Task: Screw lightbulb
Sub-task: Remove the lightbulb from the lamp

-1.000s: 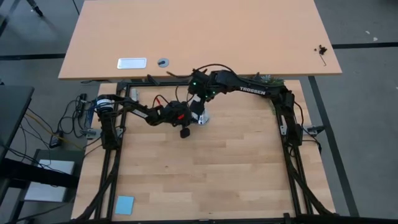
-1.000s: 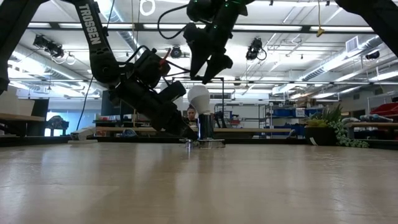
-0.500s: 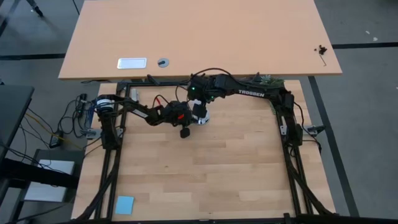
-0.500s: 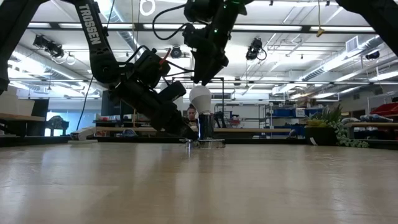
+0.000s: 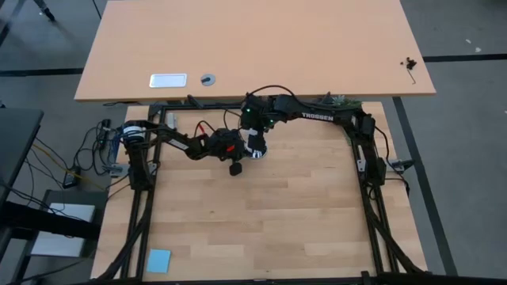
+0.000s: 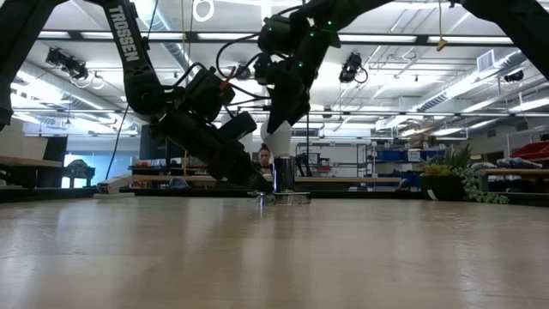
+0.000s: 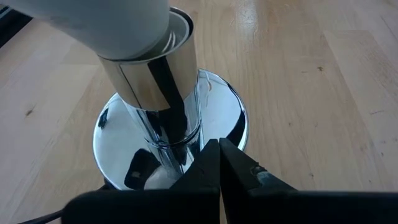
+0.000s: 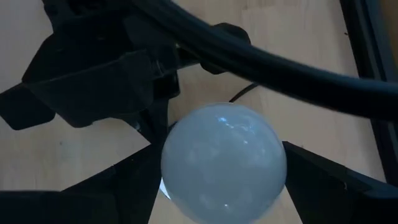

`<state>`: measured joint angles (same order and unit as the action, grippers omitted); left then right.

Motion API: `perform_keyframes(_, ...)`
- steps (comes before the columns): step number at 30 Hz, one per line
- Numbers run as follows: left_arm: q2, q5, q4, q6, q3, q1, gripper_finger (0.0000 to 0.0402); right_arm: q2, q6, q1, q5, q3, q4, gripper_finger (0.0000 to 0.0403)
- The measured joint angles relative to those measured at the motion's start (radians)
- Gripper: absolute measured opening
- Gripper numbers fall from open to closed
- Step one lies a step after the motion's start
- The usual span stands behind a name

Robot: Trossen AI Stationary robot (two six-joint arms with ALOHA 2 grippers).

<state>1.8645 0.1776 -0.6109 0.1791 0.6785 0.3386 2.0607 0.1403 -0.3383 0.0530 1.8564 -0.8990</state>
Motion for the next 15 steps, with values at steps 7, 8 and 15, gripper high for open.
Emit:
perform_keyframes(7,0.000,0.000,0.000,0.001,0.000,0.000,0.0001,0.000,0.010,0.000,-0.006,0.000,0.004,0.0278)
perform_keyframes(8,0.000,0.000,0.000,0.001,0.000,0.000,0.0001,0.000,0.012,0.000,-0.006,0.001,0.003,0.0271)
perform_keyframes(15,0.000,0.000,0.000,0.001,0.000,0.000,0.0001,-0.021,0.021,0.005,-0.009,0.002,-0.010,0.0268)
